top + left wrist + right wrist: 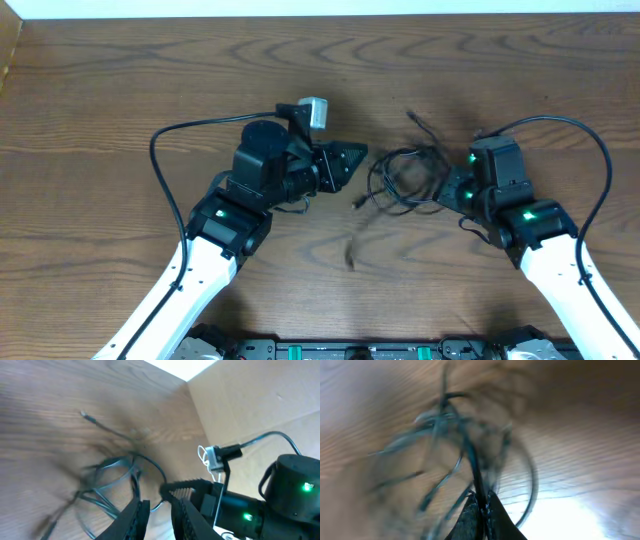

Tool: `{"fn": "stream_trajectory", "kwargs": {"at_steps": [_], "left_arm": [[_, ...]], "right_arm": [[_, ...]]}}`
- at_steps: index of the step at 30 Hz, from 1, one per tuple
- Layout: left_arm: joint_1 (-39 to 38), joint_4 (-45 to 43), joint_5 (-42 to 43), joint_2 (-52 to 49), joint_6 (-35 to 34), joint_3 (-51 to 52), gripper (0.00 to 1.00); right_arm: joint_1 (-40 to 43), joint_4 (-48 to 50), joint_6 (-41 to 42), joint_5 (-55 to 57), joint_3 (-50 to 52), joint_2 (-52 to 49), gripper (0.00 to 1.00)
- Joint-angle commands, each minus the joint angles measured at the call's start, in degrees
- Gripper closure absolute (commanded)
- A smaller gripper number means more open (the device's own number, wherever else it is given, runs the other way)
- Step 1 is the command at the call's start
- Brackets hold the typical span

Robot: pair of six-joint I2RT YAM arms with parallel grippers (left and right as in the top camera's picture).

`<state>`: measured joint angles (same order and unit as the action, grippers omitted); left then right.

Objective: Untangle cables

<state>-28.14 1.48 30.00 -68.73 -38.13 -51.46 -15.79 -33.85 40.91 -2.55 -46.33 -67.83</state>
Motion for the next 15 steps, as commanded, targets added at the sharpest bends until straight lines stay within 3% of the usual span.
{"fn": "stream_trajectory", "kwargs": {"at_steps": [1,5,6,8,9,10,12,15], "left_arm": [[0.2,-0.3,-6.2,0.9,4.1,-1.0,0.77],[0.2,-0.2,-9.1,0.9,5.5,-1.0,0.76],[0.2,-0.2,-9.1,0.9,5.5,-1.0,0.71],[0.2,1.0,-9.1,0.9,5.5,-1.0,0.48],[0.2,2.0,-9.1,0.9,5.5,-1.0,0.43],[0.2,4.2,-9.1,0.8,5.5,-1.0,0.33],[0.2,6.9,-9.1,0.6,5.5,-1.0,0.28],[0.2,10.1,-9.1,0.2,5.5,-1.0,0.23]], "right_arm": [[2.0,-1.3,-1.4,3.3,0.2,0.1,0.99],[3.3,-1.6,-1.7,1.1,0.2,0.1,0.99],[3.3,-1.0,-3.3,-0.7,0.2,0.1,0.99],[3.3,0.8,-7.4,-5.8,0.2,0.1,0.99],[3.3,2.1,-10.1,-9.4,0.2,0.1,0.99],[3.3,6.0,-17.2,-19.0,0.2,0.1,0.99],[3.4,11.6,-23.5,-31.3,0.2,0.1,0.99],[4.2,22.5,-24.2,-44.6,0.2,0.1,0.99]]}}
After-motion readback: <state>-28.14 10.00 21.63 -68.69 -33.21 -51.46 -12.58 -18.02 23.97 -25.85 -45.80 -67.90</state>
